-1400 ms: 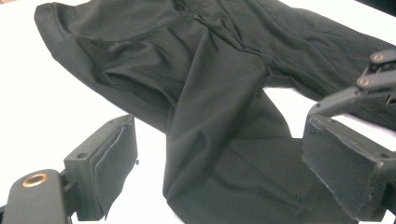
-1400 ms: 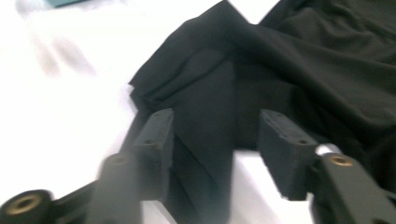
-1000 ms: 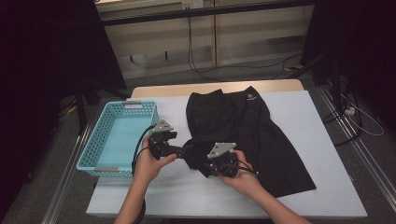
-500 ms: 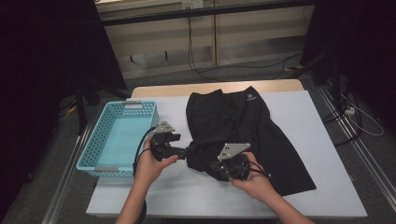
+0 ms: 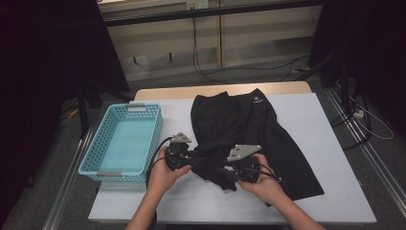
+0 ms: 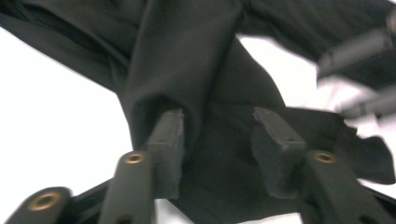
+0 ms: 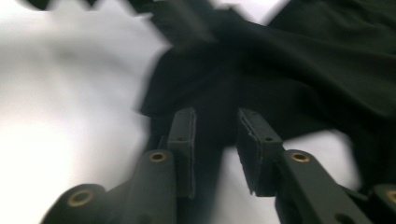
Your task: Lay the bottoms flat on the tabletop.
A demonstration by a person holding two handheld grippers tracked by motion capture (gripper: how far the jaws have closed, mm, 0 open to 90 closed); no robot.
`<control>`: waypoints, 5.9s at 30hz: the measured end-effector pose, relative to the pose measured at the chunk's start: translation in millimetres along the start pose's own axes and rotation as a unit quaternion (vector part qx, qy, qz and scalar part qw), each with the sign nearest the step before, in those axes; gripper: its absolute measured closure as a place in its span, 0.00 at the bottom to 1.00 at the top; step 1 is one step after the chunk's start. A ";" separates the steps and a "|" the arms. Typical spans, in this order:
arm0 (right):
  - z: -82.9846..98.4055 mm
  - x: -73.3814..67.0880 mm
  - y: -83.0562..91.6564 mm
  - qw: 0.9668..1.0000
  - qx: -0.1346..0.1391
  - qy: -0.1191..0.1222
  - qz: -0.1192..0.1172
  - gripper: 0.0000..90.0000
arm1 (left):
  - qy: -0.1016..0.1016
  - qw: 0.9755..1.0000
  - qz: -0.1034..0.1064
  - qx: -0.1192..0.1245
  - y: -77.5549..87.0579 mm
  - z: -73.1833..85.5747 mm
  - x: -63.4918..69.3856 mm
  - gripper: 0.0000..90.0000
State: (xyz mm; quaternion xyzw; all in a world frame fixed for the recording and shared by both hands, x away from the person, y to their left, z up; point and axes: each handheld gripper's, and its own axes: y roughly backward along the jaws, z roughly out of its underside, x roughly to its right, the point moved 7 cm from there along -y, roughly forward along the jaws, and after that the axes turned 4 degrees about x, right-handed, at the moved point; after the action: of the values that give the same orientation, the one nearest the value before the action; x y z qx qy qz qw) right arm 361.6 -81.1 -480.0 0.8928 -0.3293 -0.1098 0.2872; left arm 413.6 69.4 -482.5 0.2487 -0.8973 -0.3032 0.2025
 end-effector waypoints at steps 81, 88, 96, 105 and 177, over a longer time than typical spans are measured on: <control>3.9 -38.4 -30.4 0.996 -0.047 0.038 -0.068 1.00 | 0.027 0.994 -0.041 0.093 35.9 -24.0 -18.4 0.54; 10.4 -22.7 -4.8 0.996 -0.045 0.044 -0.062 0.78 | 0.024 0.991 -0.071 0.109 40.9 -26.8 -28.3 0.36; -13.2 -50.6 -44.2 0.996 -0.011 0.069 -0.061 0.49 | 0.034 0.990 -0.083 0.113 48.0 -22.9 -33.9 0.28; -15.5 -48.2 -64.2 0.997 -0.016 0.068 -0.041 0.89 | 0.039 0.989 -0.086 0.116 53.3 -19.1 -35.6 0.27; 0.1 -8.8 12.7 0.999 -0.010 0.046 -0.025 0.65 | 0.054 0.990 -0.073 0.112 20.9 -29.4 -40.5 0.25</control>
State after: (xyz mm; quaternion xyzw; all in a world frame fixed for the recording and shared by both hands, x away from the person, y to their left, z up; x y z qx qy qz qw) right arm 348.2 -83.3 -472.6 0.9019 -0.2919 -0.0790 0.3084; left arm 454.1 93.9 -456.1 0.3507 -0.8926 -0.2012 0.1994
